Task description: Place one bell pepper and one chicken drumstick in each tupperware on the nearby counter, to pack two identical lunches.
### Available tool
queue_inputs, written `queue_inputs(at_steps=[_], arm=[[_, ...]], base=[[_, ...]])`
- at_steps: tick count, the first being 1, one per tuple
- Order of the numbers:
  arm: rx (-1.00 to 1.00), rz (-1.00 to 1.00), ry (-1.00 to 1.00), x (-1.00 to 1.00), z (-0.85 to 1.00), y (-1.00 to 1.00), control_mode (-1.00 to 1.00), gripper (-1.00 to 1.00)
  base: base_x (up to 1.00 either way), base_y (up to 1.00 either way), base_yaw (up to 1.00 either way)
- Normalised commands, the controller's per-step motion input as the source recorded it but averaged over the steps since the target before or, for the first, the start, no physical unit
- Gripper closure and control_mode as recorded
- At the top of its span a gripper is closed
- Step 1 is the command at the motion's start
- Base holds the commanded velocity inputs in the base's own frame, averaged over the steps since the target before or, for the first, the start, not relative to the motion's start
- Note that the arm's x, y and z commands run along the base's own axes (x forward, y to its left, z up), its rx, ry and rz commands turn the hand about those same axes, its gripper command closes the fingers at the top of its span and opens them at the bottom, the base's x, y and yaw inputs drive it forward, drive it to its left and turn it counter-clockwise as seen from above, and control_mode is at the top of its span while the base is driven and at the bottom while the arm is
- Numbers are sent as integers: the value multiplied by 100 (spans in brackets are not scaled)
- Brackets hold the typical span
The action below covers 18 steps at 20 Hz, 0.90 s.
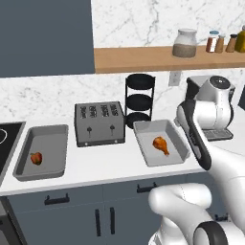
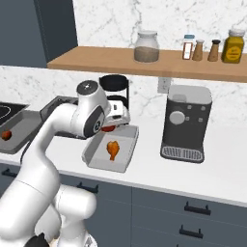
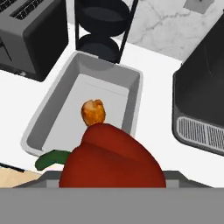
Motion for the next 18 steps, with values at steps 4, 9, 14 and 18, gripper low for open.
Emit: queue_inputs(at_steps=[4, 9, 14, 18], arm=[[0, 0, 16, 100, -61, 22, -100, 100], [0, 0, 20, 100, -88, 5, -100, 100], [1, 0, 11, 99, -76, 2, -100, 100], [0, 0, 1, 62, -52, -8, -100, 100]], base=[[0, 0, 0], [0, 0, 0], [0, 0, 0], [0, 0, 0]])
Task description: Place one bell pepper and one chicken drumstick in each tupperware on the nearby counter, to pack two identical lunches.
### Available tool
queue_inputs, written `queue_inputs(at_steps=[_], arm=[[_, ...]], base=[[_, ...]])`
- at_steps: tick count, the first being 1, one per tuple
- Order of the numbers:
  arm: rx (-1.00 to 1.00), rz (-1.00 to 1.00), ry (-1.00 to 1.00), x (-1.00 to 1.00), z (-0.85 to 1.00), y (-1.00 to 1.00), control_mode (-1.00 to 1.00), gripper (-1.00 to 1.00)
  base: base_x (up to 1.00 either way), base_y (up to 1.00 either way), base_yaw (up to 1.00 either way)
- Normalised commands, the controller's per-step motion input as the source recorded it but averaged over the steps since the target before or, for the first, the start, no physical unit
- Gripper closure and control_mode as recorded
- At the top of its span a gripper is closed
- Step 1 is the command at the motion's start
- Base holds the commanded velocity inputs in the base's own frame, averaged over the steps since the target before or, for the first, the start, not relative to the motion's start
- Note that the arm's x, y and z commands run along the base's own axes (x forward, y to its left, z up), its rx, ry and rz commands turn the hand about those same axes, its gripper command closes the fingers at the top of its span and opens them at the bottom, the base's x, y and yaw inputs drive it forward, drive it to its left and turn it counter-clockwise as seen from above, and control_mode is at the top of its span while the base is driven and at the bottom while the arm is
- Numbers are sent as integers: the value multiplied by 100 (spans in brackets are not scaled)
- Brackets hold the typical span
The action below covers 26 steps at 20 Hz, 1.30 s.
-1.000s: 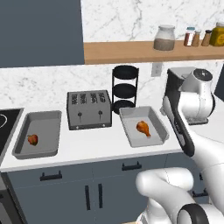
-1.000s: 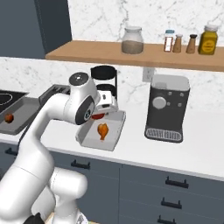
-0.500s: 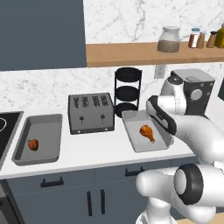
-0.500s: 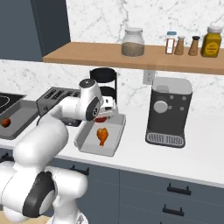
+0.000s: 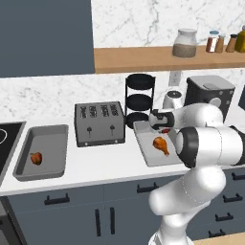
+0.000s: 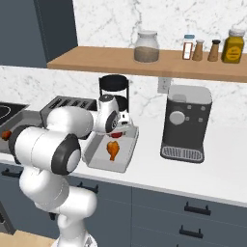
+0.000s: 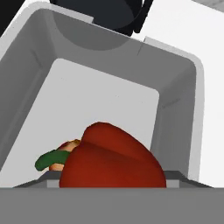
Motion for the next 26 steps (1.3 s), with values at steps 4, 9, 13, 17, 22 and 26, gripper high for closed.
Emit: queue_inputs(at_steps=[4, 9, 13, 17, 22, 26], arm=[[0, 0, 0, 42, -48, -20, -100, -100], [0, 0, 0, 5, -3, -2, -100, -100], [0, 0, 0, 0, 4, 0, -100, -100], [0, 0, 1, -12, 18, 0, -100, -100], [0, 0, 0, -81, 42, 0, -100, -100], [0, -1, 0, -100, 45, 0, -100, -100]], base=[[0, 0, 0], [0, 0, 0], [0, 0, 0], [0, 0, 0], [0, 0, 0], [0, 0, 0]])
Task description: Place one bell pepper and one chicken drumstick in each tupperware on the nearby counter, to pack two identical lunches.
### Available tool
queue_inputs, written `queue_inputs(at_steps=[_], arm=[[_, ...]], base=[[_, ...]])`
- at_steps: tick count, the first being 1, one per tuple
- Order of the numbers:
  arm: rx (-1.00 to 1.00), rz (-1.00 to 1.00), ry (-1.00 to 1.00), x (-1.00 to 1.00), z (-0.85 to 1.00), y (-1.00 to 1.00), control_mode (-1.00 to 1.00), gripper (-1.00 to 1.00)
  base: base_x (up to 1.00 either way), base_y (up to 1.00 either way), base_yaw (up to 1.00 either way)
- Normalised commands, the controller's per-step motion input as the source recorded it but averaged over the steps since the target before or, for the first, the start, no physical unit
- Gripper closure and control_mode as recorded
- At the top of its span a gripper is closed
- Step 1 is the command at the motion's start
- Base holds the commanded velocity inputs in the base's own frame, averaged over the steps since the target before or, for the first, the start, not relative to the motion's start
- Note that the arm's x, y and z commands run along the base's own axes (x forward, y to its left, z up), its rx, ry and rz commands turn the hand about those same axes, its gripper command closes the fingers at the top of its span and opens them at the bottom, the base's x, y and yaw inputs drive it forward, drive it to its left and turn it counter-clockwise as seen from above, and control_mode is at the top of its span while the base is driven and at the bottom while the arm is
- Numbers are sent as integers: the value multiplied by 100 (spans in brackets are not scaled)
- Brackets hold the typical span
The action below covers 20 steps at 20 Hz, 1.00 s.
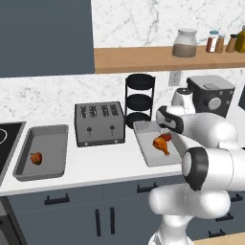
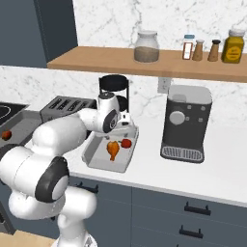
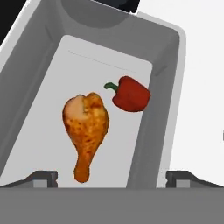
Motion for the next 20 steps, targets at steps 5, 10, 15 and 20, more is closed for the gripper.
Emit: queue_inputs(at_steps=[5, 10, 15, 20], arm=[[-1, -1, -1, -80, 21, -7, 100, -100], [0, 0, 0, 0, 0, 0, 100, -100], [0, 0, 0, 0, 0, 0, 100, -100], [0, 0, 0, 0, 0, 0, 100, -100]], base=[[-20, -10, 0], [-100, -84, 2], [-100, -100, 0], [-86, -100, -15]])
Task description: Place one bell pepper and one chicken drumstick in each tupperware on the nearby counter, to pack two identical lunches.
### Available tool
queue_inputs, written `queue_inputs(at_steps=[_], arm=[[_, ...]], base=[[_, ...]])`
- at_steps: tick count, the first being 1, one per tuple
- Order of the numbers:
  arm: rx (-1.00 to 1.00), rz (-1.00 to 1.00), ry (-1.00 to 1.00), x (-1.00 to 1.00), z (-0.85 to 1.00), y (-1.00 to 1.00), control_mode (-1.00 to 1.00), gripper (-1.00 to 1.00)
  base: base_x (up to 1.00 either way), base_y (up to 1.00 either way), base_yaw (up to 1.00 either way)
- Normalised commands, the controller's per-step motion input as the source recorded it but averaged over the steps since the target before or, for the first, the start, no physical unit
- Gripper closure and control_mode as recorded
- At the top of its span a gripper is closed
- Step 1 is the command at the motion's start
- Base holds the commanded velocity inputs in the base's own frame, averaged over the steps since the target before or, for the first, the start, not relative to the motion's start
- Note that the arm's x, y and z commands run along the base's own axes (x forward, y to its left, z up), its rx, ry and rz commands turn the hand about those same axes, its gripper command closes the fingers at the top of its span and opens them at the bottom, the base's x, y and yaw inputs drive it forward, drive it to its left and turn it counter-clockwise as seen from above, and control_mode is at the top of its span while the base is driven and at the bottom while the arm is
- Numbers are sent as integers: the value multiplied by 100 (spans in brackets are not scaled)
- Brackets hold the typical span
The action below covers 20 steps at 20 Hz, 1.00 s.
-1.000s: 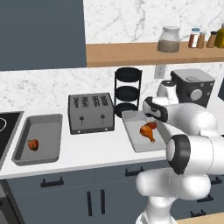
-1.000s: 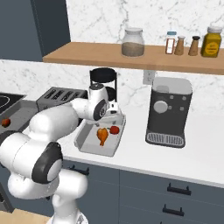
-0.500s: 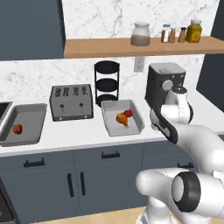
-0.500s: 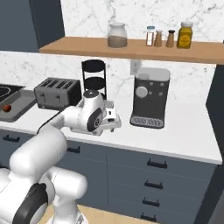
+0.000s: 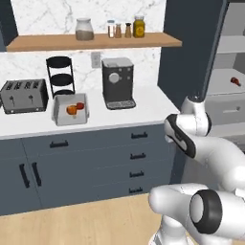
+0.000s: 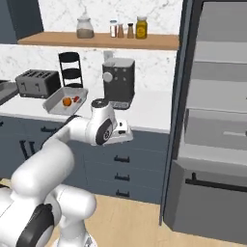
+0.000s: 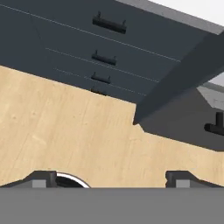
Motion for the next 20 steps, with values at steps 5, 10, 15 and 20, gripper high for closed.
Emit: queue_inputs(at_steps=[5, 10, 15, 20], arm=[[0, 0, 0, 0, 0, 0, 100, -100], [0, 0, 0, 0, 0, 0, 100, -100], [0, 0, 0, 0, 0, 0, 100, -100], [5, 0, -2, 34, 17, -3, -100, -100]], base=[[40, -100, -43], [100, -92, -25], [96, -89, -9], [51, -38, -3]])
